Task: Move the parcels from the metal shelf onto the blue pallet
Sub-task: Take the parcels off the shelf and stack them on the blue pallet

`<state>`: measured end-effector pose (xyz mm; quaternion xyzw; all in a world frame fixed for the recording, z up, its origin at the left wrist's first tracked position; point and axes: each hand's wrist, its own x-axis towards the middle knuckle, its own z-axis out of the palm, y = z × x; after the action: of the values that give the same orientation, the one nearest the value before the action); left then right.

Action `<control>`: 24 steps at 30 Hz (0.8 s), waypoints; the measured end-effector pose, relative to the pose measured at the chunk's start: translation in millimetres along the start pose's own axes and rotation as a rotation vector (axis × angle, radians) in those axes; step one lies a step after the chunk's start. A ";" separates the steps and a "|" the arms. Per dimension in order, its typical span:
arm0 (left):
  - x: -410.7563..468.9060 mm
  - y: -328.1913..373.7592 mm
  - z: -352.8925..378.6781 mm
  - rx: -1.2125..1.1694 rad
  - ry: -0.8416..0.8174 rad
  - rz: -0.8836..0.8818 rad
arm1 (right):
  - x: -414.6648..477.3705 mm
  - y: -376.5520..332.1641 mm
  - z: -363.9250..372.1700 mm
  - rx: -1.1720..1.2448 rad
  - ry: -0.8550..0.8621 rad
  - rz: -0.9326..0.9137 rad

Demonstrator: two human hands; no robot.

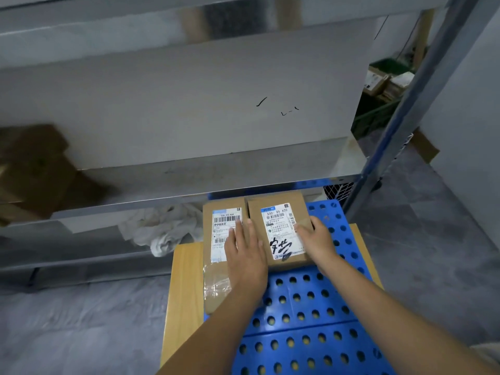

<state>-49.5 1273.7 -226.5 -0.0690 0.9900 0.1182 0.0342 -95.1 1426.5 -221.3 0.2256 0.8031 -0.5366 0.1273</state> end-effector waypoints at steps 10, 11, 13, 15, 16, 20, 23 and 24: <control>3.2 -3.9 -15.7 -0.161 -0.084 0.014 | -18.3 -17.5 -0.5 -0.387 0.026 -0.161; 4.4 -6.1 -23.0 -0.181 -0.070 0.027 | -25.2 -24.6 1.1 -0.443 0.056 -0.261; 7.1 -11.5 -41.5 -0.179 -0.027 0.078 | -37.9 -39.8 4.6 -0.513 0.050 -0.416; 4.4 -26.6 -67.7 -0.136 0.022 0.154 | -53.6 -57.8 11.1 -0.569 0.016 -0.508; 1.9 -38.2 -81.2 -0.083 0.045 0.203 | -61.9 -68.1 15.1 -0.581 -0.001 -0.528; -14.1 -105.6 -137.9 0.065 0.120 0.297 | -99.2 -112.7 43.8 -0.608 -0.111 -0.571; -37.3 -166.4 -186.2 -0.030 0.198 0.228 | -137.3 -147.5 82.0 -0.649 -0.117 -0.617; -50.2 -190.3 -201.8 -0.054 0.225 0.191 | -154.3 -159.7 100.2 -0.659 -0.125 -0.646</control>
<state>17.3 1048.9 -70.2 0.0117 0.9861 0.1390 -0.0901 -45.0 1248.1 -63.1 -0.1212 0.9507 -0.2777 0.0667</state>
